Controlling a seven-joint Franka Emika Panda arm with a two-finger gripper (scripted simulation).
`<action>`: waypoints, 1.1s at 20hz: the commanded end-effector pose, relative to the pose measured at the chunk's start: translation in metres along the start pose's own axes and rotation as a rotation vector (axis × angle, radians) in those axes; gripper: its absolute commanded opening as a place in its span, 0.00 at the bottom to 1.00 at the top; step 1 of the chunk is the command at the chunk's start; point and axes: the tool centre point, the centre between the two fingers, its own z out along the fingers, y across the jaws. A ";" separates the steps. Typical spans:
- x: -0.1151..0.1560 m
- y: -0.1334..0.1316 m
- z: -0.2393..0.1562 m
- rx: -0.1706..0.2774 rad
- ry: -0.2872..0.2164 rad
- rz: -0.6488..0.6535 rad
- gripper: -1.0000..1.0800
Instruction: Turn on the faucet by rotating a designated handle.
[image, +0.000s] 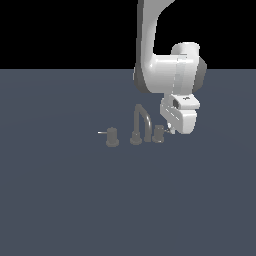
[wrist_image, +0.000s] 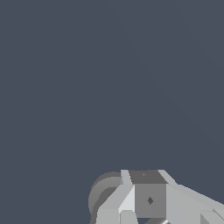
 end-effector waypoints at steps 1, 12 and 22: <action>0.000 0.000 0.000 0.001 -0.001 0.000 0.00; -0.031 0.025 -0.001 -0.012 -0.007 0.001 0.00; -0.064 0.021 -0.001 -0.015 -0.006 0.005 0.00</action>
